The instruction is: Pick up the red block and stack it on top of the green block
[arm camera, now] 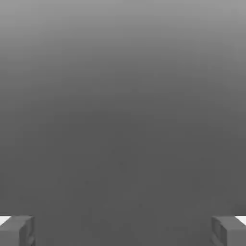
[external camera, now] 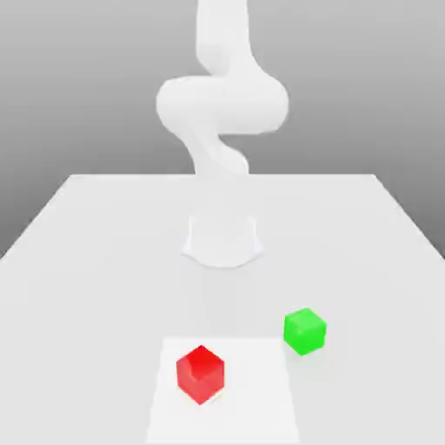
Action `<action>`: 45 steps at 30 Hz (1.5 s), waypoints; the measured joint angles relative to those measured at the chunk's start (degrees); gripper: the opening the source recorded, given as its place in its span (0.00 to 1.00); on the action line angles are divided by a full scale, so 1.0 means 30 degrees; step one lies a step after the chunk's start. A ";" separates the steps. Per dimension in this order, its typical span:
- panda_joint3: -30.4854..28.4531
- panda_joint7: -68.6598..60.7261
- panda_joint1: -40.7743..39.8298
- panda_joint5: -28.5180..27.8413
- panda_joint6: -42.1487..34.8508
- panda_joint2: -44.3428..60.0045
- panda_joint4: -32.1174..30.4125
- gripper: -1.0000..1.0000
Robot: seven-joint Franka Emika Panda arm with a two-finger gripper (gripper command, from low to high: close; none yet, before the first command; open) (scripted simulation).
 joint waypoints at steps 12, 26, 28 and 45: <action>-0.2989 -0.8731 0.2242 0.0209 0.4546 0.8426 -0.3955 0.50; -0.2069 -1.7059 0.1280 0.2869 1.0760 1.8152 -0.6354 0.50; -0.1725 -1.7255 0.1000 0.3134 1.1248 1.8734 -0.6268 0.00; -0.0572 -1.2844 0.4249 0.0882 0.7098 1.1713 -0.9125 0.00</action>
